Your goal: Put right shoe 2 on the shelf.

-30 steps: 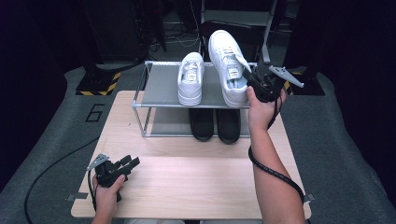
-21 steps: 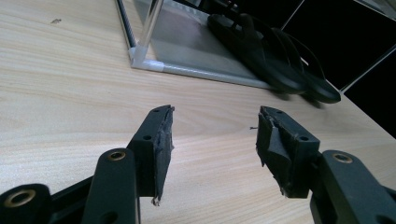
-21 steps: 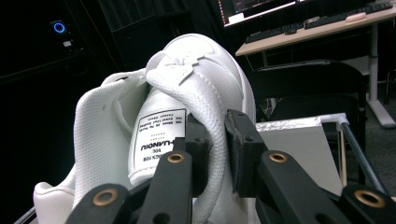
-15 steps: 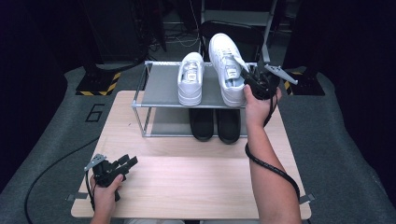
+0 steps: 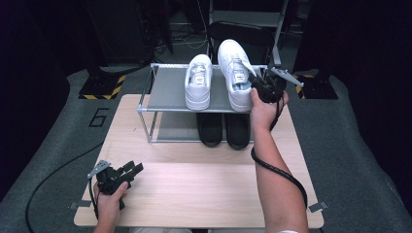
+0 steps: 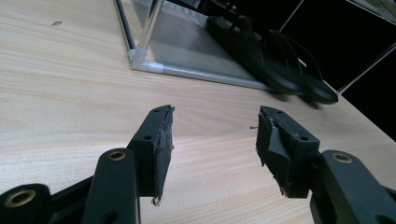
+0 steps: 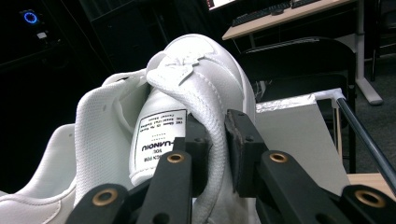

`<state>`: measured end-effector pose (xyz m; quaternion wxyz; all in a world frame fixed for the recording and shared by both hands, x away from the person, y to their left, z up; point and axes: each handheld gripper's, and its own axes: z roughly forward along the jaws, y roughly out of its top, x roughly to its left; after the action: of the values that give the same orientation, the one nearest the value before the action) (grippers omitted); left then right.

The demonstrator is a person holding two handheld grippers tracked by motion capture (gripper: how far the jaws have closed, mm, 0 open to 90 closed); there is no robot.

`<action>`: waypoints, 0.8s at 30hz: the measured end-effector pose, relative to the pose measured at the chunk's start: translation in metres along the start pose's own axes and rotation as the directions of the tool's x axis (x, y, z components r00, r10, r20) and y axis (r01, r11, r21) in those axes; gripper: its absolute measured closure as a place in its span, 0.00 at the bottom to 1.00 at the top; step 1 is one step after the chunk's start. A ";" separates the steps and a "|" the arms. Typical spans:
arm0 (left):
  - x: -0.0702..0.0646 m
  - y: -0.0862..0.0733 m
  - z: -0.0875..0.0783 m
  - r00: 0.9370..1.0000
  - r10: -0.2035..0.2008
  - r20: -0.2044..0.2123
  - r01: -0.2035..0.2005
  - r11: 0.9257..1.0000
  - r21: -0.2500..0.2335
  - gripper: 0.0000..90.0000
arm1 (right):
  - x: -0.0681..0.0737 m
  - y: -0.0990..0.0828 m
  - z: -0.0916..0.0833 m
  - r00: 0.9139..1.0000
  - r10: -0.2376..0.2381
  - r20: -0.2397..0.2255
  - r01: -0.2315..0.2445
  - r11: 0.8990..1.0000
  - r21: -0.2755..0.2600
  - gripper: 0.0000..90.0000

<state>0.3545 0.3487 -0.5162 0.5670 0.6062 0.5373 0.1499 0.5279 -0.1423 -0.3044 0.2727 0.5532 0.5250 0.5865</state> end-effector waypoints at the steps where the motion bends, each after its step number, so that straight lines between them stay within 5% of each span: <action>1: 0.000 0.000 0.000 1.000 -0.003 0.001 0.003 1.000 -0.002 0.51 | 0.000 0.000 0.001 1.000 0.000 0.002 0.000 1.000 0.002 0.88; 24: 0.002 0.001 -0.003 1.000 0.000 0.006 0.000 1.000 -0.002 0.51 | 0.004 -0.005 0.016 0.999 0.037 0.030 -0.039 0.997 0.065 0.86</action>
<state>0.3533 0.3517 -0.5155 0.5694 0.6059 0.5353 0.1486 0.5411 -0.1324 -0.3099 0.2508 0.5799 0.5295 0.5661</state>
